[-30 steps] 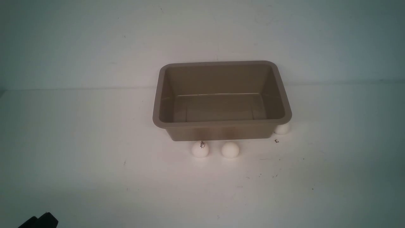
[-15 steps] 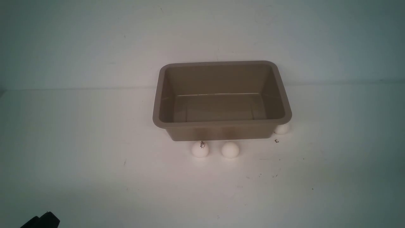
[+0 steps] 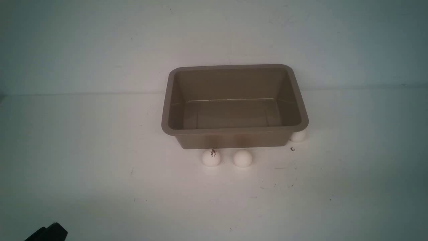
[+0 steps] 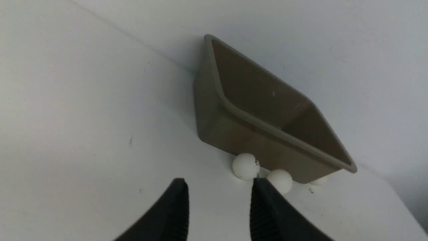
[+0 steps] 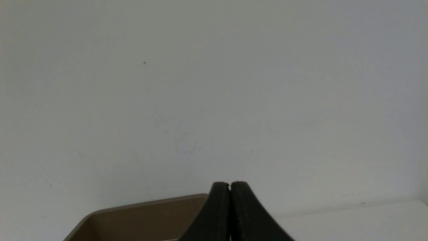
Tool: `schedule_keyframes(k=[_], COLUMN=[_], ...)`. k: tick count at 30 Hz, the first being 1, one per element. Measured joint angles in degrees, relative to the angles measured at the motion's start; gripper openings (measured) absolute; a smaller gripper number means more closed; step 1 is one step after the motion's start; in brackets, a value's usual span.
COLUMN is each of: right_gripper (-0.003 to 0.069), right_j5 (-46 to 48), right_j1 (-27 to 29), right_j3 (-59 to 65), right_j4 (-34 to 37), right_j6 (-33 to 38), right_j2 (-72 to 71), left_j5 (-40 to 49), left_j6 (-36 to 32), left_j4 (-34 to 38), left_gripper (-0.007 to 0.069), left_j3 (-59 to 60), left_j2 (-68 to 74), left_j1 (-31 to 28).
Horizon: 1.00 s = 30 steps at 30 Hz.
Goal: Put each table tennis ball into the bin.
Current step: Use the right arm to clamp the table tennis ball closest to it
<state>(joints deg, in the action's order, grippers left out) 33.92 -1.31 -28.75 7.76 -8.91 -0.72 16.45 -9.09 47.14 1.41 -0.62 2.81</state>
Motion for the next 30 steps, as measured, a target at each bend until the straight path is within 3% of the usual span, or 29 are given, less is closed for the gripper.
schedule_keyframes(k=[7, 18, 30], right_gripper=[-0.0019, -0.0019, -0.0019], right_j5=[0.2, 1.1, 2.1], right_j1=[0.0, 0.0, 0.0], right_j3=[0.0, 0.0, 0.0], right_j4=[6.1, 8.8, 8.8], right_j6=[4.8, 12.0, 14.2], right_j2=[0.0, 0.5, 3.7], left_j5=[3.6, 7.1, 13.4], left_j6=[-13.6, -18.2, -32.1], left_j4=[5.0, 6.9, 4.8], left_gripper=[0.0240, 0.0240, 0.0240], left_j3=[-4.6, -7.8, -19.7], left_j2=[0.0, 1.4, 12.9], left_j1=[0.0, 0.0, 0.0])
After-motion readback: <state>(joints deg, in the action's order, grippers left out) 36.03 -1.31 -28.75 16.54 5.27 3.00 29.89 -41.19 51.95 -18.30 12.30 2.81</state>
